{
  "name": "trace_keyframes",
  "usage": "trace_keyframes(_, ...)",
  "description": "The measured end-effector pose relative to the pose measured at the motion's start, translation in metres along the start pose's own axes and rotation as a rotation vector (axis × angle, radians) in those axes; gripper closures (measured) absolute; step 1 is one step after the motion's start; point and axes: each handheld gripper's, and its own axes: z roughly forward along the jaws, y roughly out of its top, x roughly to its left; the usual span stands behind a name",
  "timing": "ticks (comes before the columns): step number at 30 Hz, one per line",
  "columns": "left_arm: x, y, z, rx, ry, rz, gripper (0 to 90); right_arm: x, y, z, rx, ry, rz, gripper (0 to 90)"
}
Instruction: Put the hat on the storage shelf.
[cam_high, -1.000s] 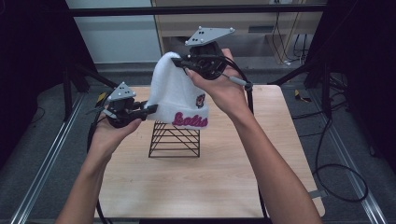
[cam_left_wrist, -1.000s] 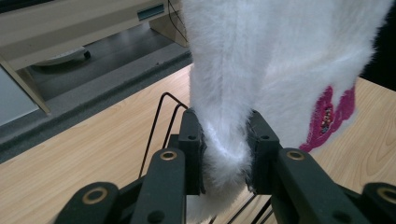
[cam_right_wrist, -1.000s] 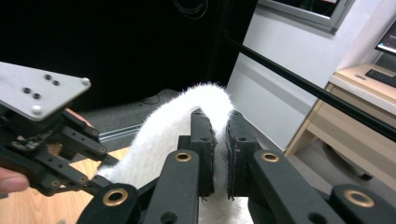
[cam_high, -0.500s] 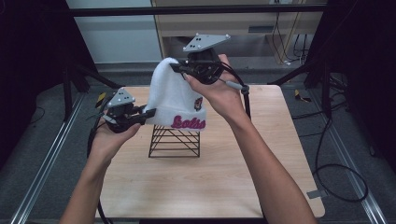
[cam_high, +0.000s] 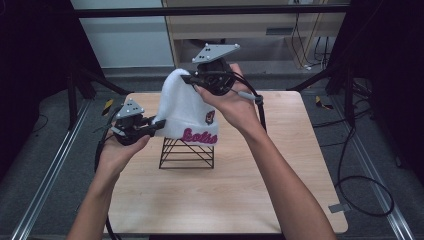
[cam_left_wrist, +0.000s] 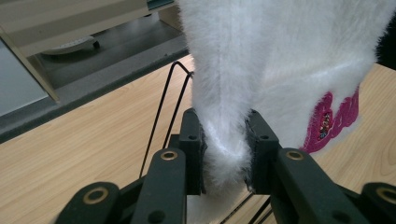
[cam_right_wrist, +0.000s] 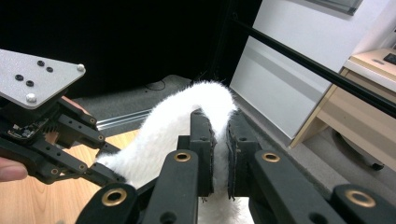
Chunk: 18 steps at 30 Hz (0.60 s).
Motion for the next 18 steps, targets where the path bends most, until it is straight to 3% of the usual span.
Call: trace_keyframes(18, 0.004, -0.014, 0.006, 0.011, 0.006, -0.016, 72.0, 0.006, -0.007, 0.008, 0.044, 0.01, -0.025, 83.5)
